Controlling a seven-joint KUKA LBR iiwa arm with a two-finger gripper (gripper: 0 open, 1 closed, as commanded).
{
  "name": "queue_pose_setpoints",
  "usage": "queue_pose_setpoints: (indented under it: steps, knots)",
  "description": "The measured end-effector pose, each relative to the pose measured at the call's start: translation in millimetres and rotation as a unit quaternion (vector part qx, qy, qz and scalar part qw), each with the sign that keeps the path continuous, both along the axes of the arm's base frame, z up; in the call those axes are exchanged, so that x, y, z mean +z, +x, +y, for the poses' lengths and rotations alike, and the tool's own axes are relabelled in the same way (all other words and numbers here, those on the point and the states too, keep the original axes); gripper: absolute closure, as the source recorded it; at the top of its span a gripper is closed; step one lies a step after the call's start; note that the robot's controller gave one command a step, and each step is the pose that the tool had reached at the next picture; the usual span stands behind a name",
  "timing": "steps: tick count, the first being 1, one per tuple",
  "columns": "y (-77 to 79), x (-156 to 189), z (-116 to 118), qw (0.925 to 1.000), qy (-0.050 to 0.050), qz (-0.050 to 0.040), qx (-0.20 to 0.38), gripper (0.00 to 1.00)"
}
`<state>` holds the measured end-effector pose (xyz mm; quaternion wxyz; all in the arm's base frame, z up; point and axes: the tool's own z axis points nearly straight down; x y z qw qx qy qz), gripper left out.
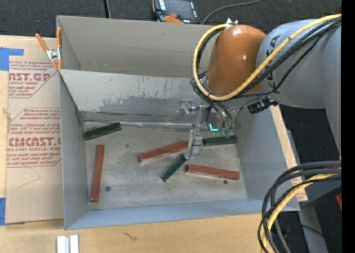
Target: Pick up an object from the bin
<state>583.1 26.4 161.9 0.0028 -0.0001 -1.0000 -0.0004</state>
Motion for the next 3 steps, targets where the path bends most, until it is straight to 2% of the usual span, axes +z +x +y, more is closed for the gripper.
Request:
queue_pose_setpoints:
  steps: [1,2,3]
  knots:
    - [-20.6,-97.1,-4.6,0.9992,0.0,0.0008,0.039,0.0]
    - [-17.6,-91.5,-4.5,0.9993,0.0,-0.0031,0.038,1.0]
    - [-38.1,53.6,-26.5,0.9973,-0.001,-0.0076,0.073,1.0]
